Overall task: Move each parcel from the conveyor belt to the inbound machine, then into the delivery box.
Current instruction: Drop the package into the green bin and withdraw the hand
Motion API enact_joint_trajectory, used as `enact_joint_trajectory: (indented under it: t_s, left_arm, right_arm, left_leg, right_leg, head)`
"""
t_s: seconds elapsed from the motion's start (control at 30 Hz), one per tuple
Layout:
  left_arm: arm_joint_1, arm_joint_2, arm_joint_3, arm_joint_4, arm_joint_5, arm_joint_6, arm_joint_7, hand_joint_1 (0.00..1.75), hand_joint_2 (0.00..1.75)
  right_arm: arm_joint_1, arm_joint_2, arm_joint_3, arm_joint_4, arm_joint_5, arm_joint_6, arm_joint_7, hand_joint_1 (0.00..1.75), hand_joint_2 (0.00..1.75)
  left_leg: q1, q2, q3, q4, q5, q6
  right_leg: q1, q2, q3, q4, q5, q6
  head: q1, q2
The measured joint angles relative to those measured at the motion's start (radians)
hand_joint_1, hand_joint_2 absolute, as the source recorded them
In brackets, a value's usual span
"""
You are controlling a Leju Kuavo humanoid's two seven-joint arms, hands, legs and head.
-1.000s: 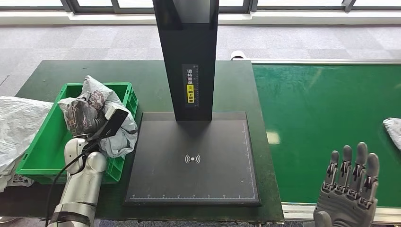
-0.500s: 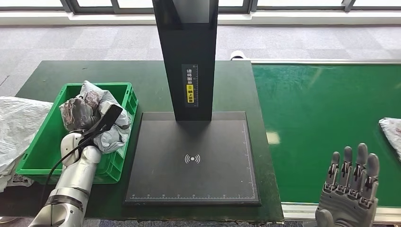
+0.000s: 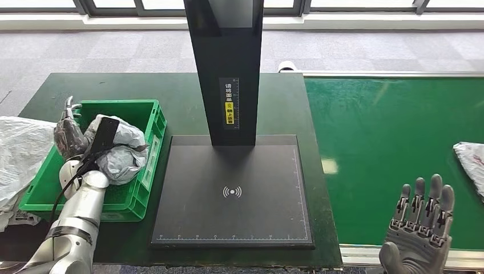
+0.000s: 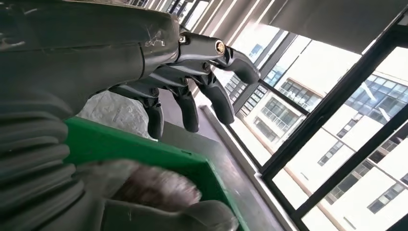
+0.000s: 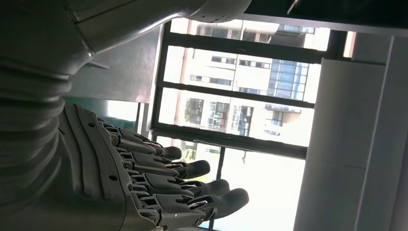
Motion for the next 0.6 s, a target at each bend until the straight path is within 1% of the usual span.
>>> enact_joint_trajectory:
  t_s: [0.13,0.2,0.23,0.33,0.4,0.47,0.53,0.6]
  left_arm:
    - [0.001,0.002,0.04,-0.002,0.221,-0.06,-0.099,0.0,0.0]
    - [0.018,0.002,0.058,-0.021,0.323,-0.054,-0.157,0.0,0.0]
    - [0.04,0.002,0.067,-0.049,0.378,-0.039,-0.189,0.0,0.0]
    - [0.141,-0.009,0.088,-0.193,0.524,0.004,-0.272,0.0,0.0]
    - [0.209,-0.029,0.099,-0.298,0.552,0.01,-0.294,0.0,0.0]
    - [0.304,-0.058,0.101,-0.424,0.576,0.012,-0.302,0.0,0.0]
    - [0.417,-0.097,0.08,-0.573,0.646,0.005,-0.306,0.0,0.0]
    - [0.514,-0.135,0.032,-0.713,0.735,-0.038,-0.307,0.0,0.0]
  right_arm:
    - [-0.012,-0.018,0.003,0.033,-0.02,-0.041,0.0,0.0,1.75]
    - [-0.018,-0.034,0.013,0.054,-0.033,-0.059,0.0,0.0,1.75]
    - [-0.026,-0.045,0.024,0.07,-0.04,-0.07,0.0,0.0,1.75]
    - [-0.061,-0.084,0.075,0.138,-0.065,-0.113,0.0,0.0,1.75]
    - [-0.077,-0.107,0.105,0.174,-0.078,-0.137,0.0,0.0,1.75]
    - [-0.089,-0.132,0.132,0.204,-0.09,-0.163,0.0,0.0,1.75]
    - [-0.096,-0.157,0.146,0.236,-0.082,-0.209,0.0,0.0,1.75]
    - [-0.105,-0.181,0.146,0.278,-0.055,-0.281,0.001,0.0,1.75]
  left_leg:
    - [0.0,0.0,0.001,0.0,0.0,0.0]
    - [0.0,0.0,-0.002,-0.002,-0.001,-0.001]
    - [-0.001,0.002,-0.002,-0.002,-0.003,-0.001]
    - [-0.002,0.011,0.007,-0.003,-0.007,-0.002]
    - [-0.003,0.011,0.013,-0.003,-0.008,-0.001]
    - [-0.003,0.01,0.016,-0.003,-0.007,-0.001]
    - [-0.003,0.01,0.014,-0.003,-0.008,-0.001]
    - [-0.002,0.009,0.013,-0.002,-0.008,-0.001]
  right_leg:
    - [0.0,0.0,0.002,0.0,0.0,0.0]
    - [0.0,0.0,0.004,0.0,-0.001,-0.001]
    - [-0.001,0.002,0.005,0.0,-0.002,-0.001]
    - [-0.003,0.009,0.009,0.0,-0.004,-0.002]
    - [-0.003,0.009,0.011,0.0,-0.005,-0.001]
    - [-0.002,0.009,0.01,0.0,-0.005,-0.001]
    - [-0.001,0.009,0.008,-0.001,-0.005,-0.001]
    - [-0.001,0.008,0.007,-0.001,-0.005,0.0]
  head:
    - [0.0,0.0]
    - [0.0,0.0]
    - [0.0,0.0]
    - [0.0,0.0]
    - [0.0,0.0]
    - [0.0,0.0]
    - [0.0,0.0]
    - [0.0,0.0]
